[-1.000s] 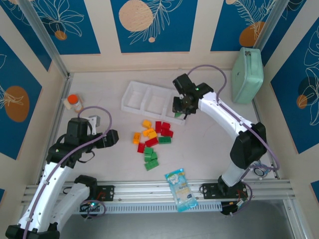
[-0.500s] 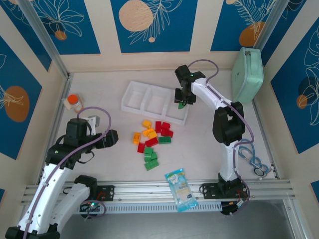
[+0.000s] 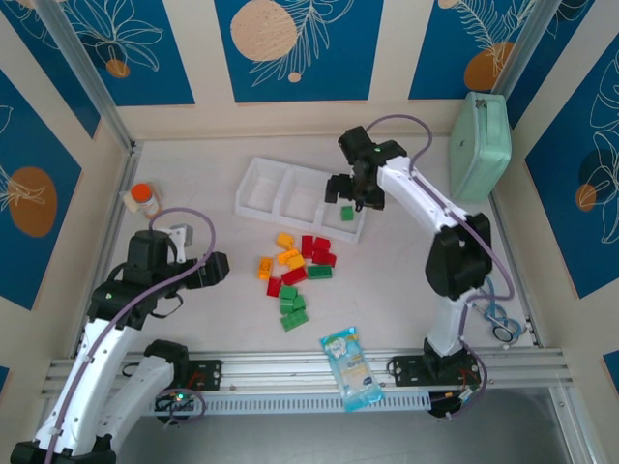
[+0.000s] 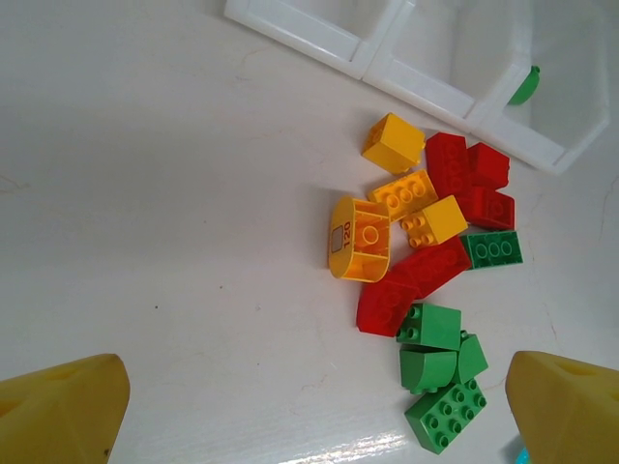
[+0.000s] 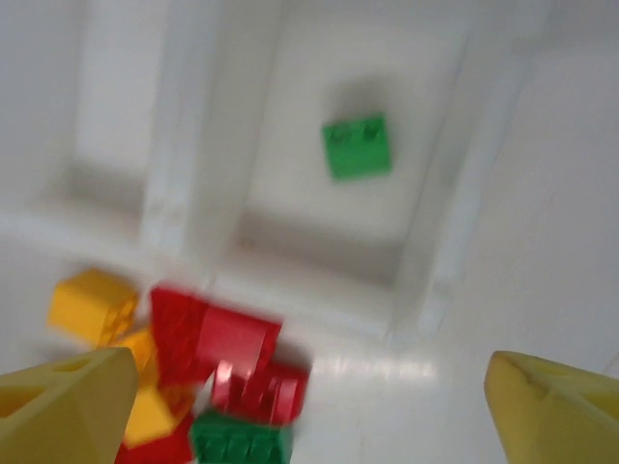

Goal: Sort the legos into containers by color

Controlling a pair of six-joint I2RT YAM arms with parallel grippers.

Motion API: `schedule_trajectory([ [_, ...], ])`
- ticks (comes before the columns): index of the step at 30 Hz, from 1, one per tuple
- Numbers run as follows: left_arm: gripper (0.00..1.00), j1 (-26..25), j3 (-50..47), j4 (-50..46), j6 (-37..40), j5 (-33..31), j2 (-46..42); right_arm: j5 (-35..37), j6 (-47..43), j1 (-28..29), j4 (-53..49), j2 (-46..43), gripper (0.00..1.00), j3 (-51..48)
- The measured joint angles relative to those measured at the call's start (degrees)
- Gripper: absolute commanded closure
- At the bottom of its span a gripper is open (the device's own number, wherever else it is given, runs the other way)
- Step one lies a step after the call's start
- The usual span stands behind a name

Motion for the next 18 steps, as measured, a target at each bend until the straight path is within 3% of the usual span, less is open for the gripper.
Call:
schedule_trajectory([
  [6,0.01,0.00,0.00,0.00,0.02,-0.35,-1.22,-6.97,0.15,8.96,0.50,-11.91,0.01,-9.81],
  [18,0.01,0.00,0.00,-0.46,-0.98,-0.85,-5.42,-9.11,8.44,33.90,-0.31,-7.48,0.01,-18.21],
])
